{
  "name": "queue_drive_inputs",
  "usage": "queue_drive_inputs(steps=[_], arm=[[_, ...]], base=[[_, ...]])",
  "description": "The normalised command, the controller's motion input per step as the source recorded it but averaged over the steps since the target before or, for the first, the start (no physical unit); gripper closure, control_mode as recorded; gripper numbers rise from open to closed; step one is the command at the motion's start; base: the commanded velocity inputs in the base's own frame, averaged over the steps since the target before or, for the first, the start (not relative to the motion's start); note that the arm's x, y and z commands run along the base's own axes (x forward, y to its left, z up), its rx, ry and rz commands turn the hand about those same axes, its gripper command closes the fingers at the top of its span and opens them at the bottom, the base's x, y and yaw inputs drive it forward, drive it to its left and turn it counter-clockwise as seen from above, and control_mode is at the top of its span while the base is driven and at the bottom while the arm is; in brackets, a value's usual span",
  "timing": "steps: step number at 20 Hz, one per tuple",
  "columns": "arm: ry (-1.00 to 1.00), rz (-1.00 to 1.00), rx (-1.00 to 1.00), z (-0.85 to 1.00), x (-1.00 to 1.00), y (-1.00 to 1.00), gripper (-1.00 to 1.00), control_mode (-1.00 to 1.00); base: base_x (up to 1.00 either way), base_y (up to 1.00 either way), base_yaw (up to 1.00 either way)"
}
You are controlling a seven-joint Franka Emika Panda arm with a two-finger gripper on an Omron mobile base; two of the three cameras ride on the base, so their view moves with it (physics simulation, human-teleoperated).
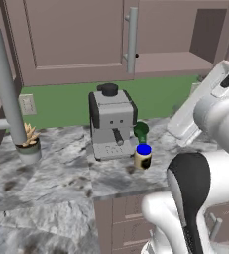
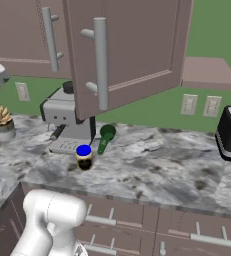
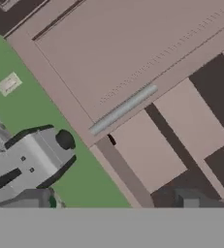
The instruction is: Pick the pan from the cabinet and place it on the stove. Then turn on the stove burner for the pan.
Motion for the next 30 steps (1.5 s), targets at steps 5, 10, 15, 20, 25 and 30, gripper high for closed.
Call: queue_drive_inputs(steps=[5, 10, 15, 20, 25, 30], arm=[[0.08, -0.31, -0.21, -0.05, 0.59, 0.05, -1.00, -1.00], [0.10, -0.28, -0.15, -0.08, 0.54, -0.08, -1.00, -1.00], [0.12, -0.23, -0.07, -0.09, 0.42, -0.48, -1.00, -1.00], [0.11, -0.20, -0.03, -0.10, 0.42, -0.56, -1.00, -1.00], [0.09, -0.17, -0.02, -0.08, 0.32, -0.56, -1.00, -1.00], [0.05, -0.19, 0.00, -0.10, 0.02, -0.68, -1.00, -1.00]], base=[[0.00, 0.00, 0.00], [0.00, 0.00, 0.00], [0.00, 0.00, 0.00], [0.00, 0.00, 0.00], [0.00, 0.00, 0.00], [0.00, 0.00, 0.00]])
